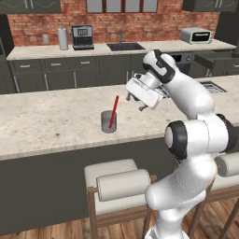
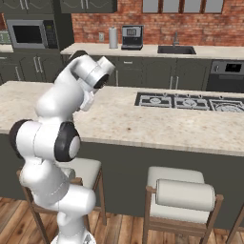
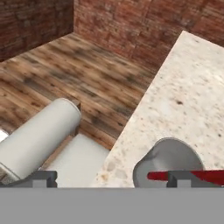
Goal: Take a straw from the drawer in front and place it inside the glass cup on the dining counter.
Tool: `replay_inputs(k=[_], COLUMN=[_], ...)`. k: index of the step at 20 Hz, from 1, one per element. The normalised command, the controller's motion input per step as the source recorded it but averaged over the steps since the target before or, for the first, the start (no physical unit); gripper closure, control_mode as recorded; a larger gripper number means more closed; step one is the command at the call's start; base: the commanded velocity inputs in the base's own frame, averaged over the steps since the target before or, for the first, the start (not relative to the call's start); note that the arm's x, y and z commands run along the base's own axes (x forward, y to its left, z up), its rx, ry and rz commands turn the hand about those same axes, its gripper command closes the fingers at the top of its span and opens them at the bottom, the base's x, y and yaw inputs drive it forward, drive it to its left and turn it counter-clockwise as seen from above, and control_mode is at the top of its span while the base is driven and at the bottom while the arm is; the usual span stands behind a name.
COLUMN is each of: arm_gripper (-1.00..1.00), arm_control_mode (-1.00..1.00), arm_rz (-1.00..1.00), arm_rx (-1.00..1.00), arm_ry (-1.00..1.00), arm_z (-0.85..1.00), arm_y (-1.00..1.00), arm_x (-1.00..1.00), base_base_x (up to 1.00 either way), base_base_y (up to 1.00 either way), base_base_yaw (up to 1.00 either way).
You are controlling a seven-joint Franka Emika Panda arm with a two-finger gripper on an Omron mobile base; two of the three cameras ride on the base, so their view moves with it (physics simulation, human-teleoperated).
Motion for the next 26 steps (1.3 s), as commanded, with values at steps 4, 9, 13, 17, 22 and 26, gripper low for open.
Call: replay_inputs(k=[4, 9, 13, 17, 22, 26], arm_gripper=[-1.00, -1.00, -1.00, -1.00, -1.00, -1.00], arm_control_mode=[-1.00, -1.00, -1.00, -1.00, -1.00, -1.00], arm_rz=[0.01, 0.06, 0.14, 0.15, 0.16, 0.16], arm_rx=[-0.14, -0.15, -0.18, -0.21, -0.21, -0.19], arm_ry=[-0.11, -0.02, 0.00, 0.00, 0.00, 0.00], arm_z=[0.04, 0.06, 0.03, 0.03, 0.11, 0.13], arm_y=[-0.05, 0.00, 0.00, 0.00, 0.00, 0.00], arm_x=[-1.00, -1.00, -1.00, -0.99, -0.91, -0.85], base_base_x=[0.00, 0.00, 0.00, 0.00, 0.00, 0.00], base_base_y=[0.00, 0.00, 0.00, 0.00, 0.00, 0.00], base_base_yaw=[0.00, 0.00, 0.00, 0.00, 0.00, 0.00])
